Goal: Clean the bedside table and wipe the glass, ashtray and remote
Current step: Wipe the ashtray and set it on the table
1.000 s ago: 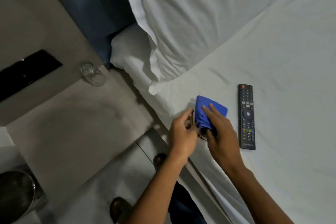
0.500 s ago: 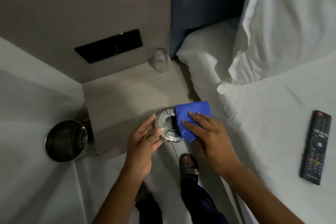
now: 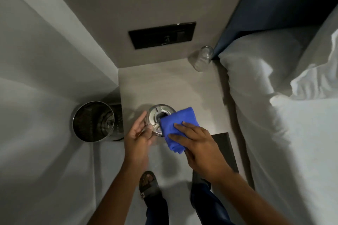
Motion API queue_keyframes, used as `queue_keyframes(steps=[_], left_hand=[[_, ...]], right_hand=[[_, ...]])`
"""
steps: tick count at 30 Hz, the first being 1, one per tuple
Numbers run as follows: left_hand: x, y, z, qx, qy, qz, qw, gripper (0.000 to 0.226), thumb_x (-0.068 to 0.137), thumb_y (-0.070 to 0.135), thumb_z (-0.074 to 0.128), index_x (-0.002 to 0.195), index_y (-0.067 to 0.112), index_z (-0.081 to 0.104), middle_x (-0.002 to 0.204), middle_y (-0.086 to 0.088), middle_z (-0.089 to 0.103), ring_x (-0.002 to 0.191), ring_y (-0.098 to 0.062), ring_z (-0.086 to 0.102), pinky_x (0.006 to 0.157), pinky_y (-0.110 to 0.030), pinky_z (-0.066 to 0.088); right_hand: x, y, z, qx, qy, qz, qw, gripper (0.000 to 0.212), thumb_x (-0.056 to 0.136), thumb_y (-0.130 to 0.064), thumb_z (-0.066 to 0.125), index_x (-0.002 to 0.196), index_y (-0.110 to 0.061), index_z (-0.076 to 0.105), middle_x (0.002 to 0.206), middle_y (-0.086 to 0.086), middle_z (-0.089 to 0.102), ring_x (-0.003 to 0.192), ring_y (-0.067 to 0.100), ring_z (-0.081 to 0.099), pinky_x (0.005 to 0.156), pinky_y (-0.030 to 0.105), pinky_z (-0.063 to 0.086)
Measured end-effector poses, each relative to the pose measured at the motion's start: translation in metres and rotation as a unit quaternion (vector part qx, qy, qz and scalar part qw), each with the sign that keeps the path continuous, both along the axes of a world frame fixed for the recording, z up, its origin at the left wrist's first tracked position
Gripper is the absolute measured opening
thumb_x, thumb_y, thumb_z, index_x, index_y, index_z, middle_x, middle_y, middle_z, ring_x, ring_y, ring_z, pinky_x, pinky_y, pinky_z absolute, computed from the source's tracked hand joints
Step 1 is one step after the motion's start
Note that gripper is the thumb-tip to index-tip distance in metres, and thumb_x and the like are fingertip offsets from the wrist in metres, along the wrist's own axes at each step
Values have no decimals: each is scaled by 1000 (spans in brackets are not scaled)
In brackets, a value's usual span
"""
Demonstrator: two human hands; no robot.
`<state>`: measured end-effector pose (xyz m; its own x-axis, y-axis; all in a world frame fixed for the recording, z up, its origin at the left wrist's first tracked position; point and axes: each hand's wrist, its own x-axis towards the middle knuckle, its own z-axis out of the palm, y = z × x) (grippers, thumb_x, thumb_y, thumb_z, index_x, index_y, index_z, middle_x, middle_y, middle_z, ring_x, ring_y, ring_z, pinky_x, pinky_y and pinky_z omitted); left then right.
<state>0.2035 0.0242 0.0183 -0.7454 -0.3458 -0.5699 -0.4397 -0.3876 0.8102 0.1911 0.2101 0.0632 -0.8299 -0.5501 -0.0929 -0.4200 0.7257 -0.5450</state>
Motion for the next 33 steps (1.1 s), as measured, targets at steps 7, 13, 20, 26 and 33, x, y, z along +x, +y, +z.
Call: queue_keyframes(steps=[7, 13, 20, 26, 33], left_hand=[[-40, -63, -70, -257, -63, -93, 960, 43, 95, -9, 45, 129, 11, 62, 130, -13, 64, 121, -32, 59, 104, -40, 47], [-89, -75, -100, -384, -62, -133, 912, 39, 96, -4, 48, 131, 5, 61, 141, -22, 52, 130, -34, 50, 105, -27, 36], [-89, -87, -133, -451, -111, -301, 833, 60, 100, 24, 49, 154, 14, 24, 164, -16, 7, 152, -33, 9, 121, -45, 23], [-63, -87, -139, -642, 10, -454, 617, 64, 99, 44, 41, 153, 11, 29, 160, -21, 23, 150, -39, 17, 117, -62, 20], [-73, -83, -153, -611, -82, -523, 589, 79, 93, 66, 12, 156, 19, 7, 166, -9, -4, 152, -34, -6, 121, -60, 3]], right_hand=[[6, -10, -30, -1, -98, -121, 988, 61, 74, 9, 68, 127, -21, 64, 128, 0, 64, 110, 23, 64, 89, 35, 52], [-4, -31, -35, -47, -102, -157, 981, 60, 78, 12, 64, 131, -17, 60, 129, 3, 63, 111, 24, 63, 90, 38, 55], [-16, -31, -32, -84, -91, -179, 976, 59, 83, 8, 60, 136, -16, 54, 132, 2, 60, 115, 15, 57, 95, 30, 48], [-23, -36, -34, -85, -91, -209, 970, 57, 85, 7, 59, 136, -16, 52, 129, 1, 60, 109, 15, 58, 89, 30, 49], [-38, -48, -32, -120, -94, -211, 966, 55, 88, 6, 53, 137, -19, 51, 131, -4, 58, 114, 9, 56, 96, 23, 45]])
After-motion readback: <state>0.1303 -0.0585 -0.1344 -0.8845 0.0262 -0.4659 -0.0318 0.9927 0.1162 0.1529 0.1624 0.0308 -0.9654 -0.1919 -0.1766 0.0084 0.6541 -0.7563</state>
